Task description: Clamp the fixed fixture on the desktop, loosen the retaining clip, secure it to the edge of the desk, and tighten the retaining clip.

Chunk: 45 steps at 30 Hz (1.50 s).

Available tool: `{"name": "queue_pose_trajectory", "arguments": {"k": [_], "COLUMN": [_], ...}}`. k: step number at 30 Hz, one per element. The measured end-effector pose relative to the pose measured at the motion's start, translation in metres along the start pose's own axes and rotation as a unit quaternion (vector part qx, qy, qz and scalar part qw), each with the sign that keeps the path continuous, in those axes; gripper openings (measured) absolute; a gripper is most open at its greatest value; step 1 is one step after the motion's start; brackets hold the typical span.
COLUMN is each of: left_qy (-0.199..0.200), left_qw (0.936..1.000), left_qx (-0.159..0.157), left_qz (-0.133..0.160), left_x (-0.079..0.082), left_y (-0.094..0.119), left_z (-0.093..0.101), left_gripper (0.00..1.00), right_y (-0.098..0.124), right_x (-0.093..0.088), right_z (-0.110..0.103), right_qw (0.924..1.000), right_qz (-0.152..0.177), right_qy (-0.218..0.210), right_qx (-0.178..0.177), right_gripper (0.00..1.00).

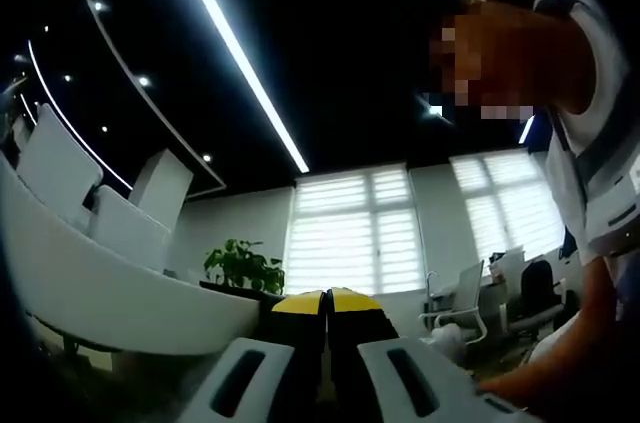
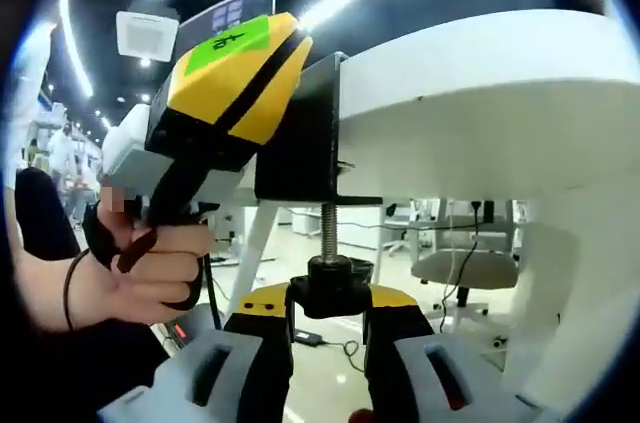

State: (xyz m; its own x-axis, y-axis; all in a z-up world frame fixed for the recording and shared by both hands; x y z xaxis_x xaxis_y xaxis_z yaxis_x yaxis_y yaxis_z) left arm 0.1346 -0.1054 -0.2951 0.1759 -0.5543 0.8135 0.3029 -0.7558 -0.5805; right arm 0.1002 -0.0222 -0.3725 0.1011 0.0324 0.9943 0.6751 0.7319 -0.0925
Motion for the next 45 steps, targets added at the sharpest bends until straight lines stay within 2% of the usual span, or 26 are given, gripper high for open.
{"name": "queue_pose_trajectory", "arguments": {"k": [4,7,9,12,14,15,17,18,19,23,26,28,29,31,35,37,41,43,45], "left_qy": [-0.001,-0.002,-0.001,-0.001,-0.002,-0.003,-0.003,-0.003,-0.004,-0.003,-0.004,-0.004,-0.003,-0.001,0.0,-0.001,0.001,0.0,0.0], "left_qw": [1.0,1.0,1.0,1.0,1.0,1.0,1.0,1.0,1.0,1.0,1.0,1.0,1.0,1.0,1.0,1.0,1.0,1.0,1.0], "left_qx": [0.0,0.0,0.001,0.001,0.002,0.002,0.003,0.004,0.005,0.004,0.004,0.005,0.004,0.004,0.003,0.003,0.003,0.002,0.003], "left_qz": [-0.002,-0.002,-0.001,-0.001,-0.001,-0.001,-0.002,-0.002,-0.003,-0.003,-0.003,-0.003,-0.002,-0.001,-0.001,-0.001,-0.001,-0.001,-0.001], "left_x": [0.0,0.0,0.0,0.0,0.0,0.0,0.0,0.0,0.0,0.0,0.0,0.0,0.0,0.0,0.0,0.0,0.0,0.0,0.0], "left_y": [0.0,0.0,0.0,-0.001,-0.001,-0.001,-0.001,-0.001,-0.001,-0.001,-0.001,-0.001,-0.001,-0.001,-0.001,-0.001,-0.001,-0.001,-0.001], "left_z": [0.0,0.0,0.0,0.001,0.001,0.001,0.001,0.001,0.001,0.0,0.0,0.0,0.0,0.0,0.0,0.0,0.0,0.001,0.001], "left_gripper": [0.02,0.02,0.02,0.02,0.02,0.02,0.02,0.02,0.02,0.02,0.02,0.02,0.02,0.02,0.02,0.02,0.02,0.02,0.02], "right_y": [0.003,0.01,0.021,0.032,0.037,0.037,0.032,0.03,0.026,0.013,0.004,0.0,0.0,-0.003,-0.005,-0.001,0.002,0.003,0.003], "right_x": [-0.001,-0.002,-0.003,-0.007,-0.011,-0.012,-0.011,-0.012,-0.01,-0.001,0.006,0.008,0.009,0.009,0.008,0.007,0.007,0.007,0.006], "right_z": [-0.006,-0.008,-0.021,-0.039,-0.048,-0.05,-0.054,-0.054,-0.053,-0.058,-0.053,-0.05,-0.047,-0.044,-0.039,-0.034,-0.033,-0.031,-0.028], "right_qw": [0.9996,0.9958,0.9873,0.9793,0.9712,0.9691,0.9647,0.959,0.955,0.9515,0.9456,0.9447,0.9405,0.9405,0.9391,0.9346,0.9378,0.9443,0.9542], "right_qz": [0.01,0.013,0.027,0.033,0.022,0.016,-0.007,-0.032,-0.04,-0.016,-0.003,0.001,0.002,0.004,0.004,-0.001,0.001,0.007,0.013], "right_qy": [-0.009,-0.011,-0.04,-0.045,-0.031,-0.026,0.012,0.039,0.053,0.027,0.047,0.048,0.056,0.052,0.043,0.051,0.059,0.062,0.066], "right_qx": [-0.023,-0.09,-0.151,-0.195,-0.235,-0.245,-0.263,-0.279,-0.289,-0.306,-0.322,-0.324,-0.335,-0.336,-0.341,-0.352,-0.342,-0.323,-0.291], "right_gripper": [0.27,0.31,0.34,0.36,0.39,0.39,0.4,0.4,0.4,0.41,0.41,0.41,0.41,0.4,0.33,0.27,0.26,0.26,0.26]}}
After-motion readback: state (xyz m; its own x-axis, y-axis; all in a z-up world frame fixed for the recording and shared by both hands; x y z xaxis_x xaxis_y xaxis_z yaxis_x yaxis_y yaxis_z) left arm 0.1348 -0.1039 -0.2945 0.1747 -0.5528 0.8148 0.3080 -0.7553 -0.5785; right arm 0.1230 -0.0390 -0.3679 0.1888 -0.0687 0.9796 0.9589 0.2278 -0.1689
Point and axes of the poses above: the point that each gripper's makers call its tool centre point, and the gripper's own axes: y roughly backward along the fingers, z roughly to its right, x roughly out of its top, the point moved 8 cm from there along y, roughly backward along the fingers, and after that the axes turned 1 degree about -x, right-handed, at the moved point
